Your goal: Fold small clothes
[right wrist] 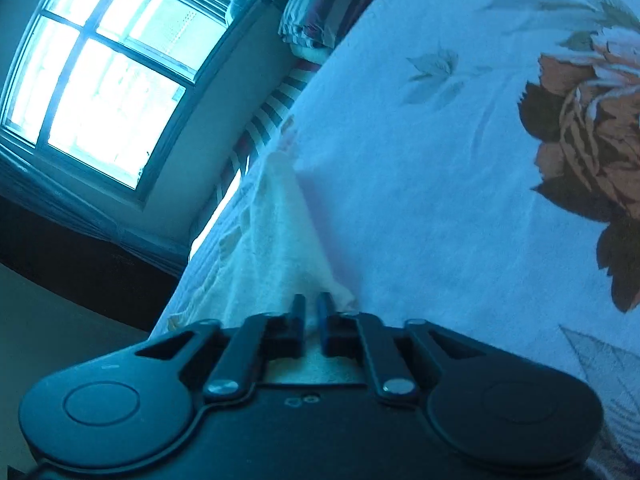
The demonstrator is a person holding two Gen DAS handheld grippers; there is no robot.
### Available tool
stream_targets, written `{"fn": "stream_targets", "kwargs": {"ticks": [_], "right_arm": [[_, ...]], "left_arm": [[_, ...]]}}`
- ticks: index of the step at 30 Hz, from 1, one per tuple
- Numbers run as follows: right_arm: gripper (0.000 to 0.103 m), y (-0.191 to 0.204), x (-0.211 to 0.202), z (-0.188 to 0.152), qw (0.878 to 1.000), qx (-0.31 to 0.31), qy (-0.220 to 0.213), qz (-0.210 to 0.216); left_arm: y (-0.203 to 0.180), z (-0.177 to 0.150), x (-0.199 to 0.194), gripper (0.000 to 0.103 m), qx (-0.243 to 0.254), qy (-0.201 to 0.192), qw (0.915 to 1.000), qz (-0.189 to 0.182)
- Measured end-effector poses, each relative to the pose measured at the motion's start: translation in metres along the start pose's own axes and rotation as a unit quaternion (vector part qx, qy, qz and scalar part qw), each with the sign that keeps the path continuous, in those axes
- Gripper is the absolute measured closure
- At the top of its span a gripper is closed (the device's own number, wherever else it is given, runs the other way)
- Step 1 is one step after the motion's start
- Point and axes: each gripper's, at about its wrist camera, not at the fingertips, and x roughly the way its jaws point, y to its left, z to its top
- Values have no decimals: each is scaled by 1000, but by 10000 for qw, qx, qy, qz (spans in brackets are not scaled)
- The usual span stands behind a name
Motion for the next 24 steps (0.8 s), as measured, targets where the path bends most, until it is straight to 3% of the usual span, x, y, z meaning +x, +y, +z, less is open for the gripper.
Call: {"fn": "stream_targets", "kwargs": {"ticks": [3,5,6,7,8,9,12,15,16,17,18,19,22,24], "right_arm": [[90,21,-11,13,9974,-637,-337,-40],[89,39,-3,28,9914,-1222,-440,-135],[88,48,6,36,9879,-1469,-435,-252],[78,55,16,43,9833,-1716,-443,-407],[74,61,27,51,9787,-1916,-441,-593],[73,66,37,58,9749,-2033,-480,-777],[73,71,58,74,9724,-2176,-419,-735],[74,72,79,80,9705,-2292,-129,-741],[88,71,85,78,9693,-2372,-30,-648],[96,70,88,74,9650,-2525,39,-704],[96,67,92,73,9596,-2643,15,-965],[99,60,92,74,9613,-2585,-67,-956],[96,60,85,70,9618,-2574,-114,-929],[84,67,70,69,9601,-2599,-447,-930]], "left_arm": [[-5,4,-25,98,126,-379,9987,306],[-11,12,-25,88,298,-452,9971,527],[-15,18,-19,70,415,-451,9962,615],[-18,22,-12,50,498,-429,9957,658],[-21,25,-5,45,568,-387,9953,676],[-23,27,2,44,630,-331,9949,718],[-28,28,20,44,889,12,9922,873],[-29,19,22,45,1060,-41,9893,1003],[-30,18,20,45,1045,-83,9892,1022],[-30,17,20,45,1033,-113,9892,1035],[-31,16,20,45,1069,-132,9886,1057],[-31,15,18,45,1085,-145,9882,1075],[-31,16,18,45,1101,-157,9880,1069],[-32,18,16,45,1085,-127,9880,1089]]}}
